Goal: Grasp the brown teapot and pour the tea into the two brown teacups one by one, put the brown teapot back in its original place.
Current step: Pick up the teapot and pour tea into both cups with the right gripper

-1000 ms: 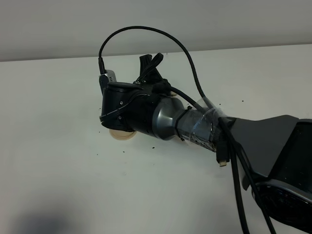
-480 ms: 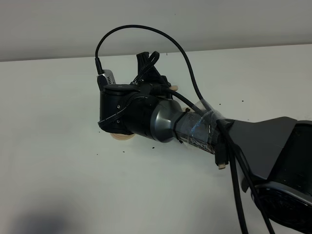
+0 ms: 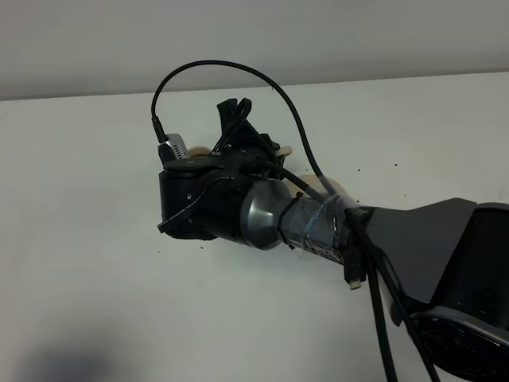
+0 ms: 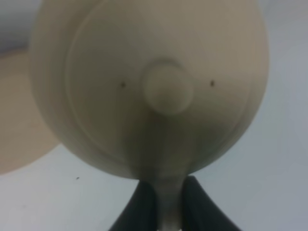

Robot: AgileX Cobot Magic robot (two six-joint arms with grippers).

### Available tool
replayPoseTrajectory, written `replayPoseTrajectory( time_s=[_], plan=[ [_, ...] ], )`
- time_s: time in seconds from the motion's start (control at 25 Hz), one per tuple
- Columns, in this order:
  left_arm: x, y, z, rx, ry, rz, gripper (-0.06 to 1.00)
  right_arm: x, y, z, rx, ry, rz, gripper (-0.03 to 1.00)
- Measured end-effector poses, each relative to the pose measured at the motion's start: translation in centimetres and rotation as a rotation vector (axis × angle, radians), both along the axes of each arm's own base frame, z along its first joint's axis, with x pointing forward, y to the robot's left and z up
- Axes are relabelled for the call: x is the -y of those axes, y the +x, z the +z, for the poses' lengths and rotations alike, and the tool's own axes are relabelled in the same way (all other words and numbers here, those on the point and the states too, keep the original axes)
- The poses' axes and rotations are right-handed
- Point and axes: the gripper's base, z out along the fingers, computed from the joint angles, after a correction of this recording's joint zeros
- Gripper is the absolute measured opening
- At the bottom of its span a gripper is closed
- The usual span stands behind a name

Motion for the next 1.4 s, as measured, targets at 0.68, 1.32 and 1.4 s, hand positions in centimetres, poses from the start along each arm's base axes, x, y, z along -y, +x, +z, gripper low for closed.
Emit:
replayPoseTrajectory(
  time_s=[0.68, 1.32, 1.4],
  plan=[
    [0.00, 0.00, 0.00, 0.000, 0.000, 0.000, 0.25, -0.43, 0.45, 0.49, 0.066, -0.008, 0.065, 0.11],
    [0.00, 0.00, 0.00, 0.000, 0.000, 0.000, 0.25, -0.54, 0.66, -0.34, 0.088, -0.046, 0.089, 0.11],
    [0.00, 0.00, 0.00, 0.000, 0.000, 0.000, 0.25, -0.57, 0.63, -0.33, 0.089, -0.047, 0.090, 0.11]
  ],
)
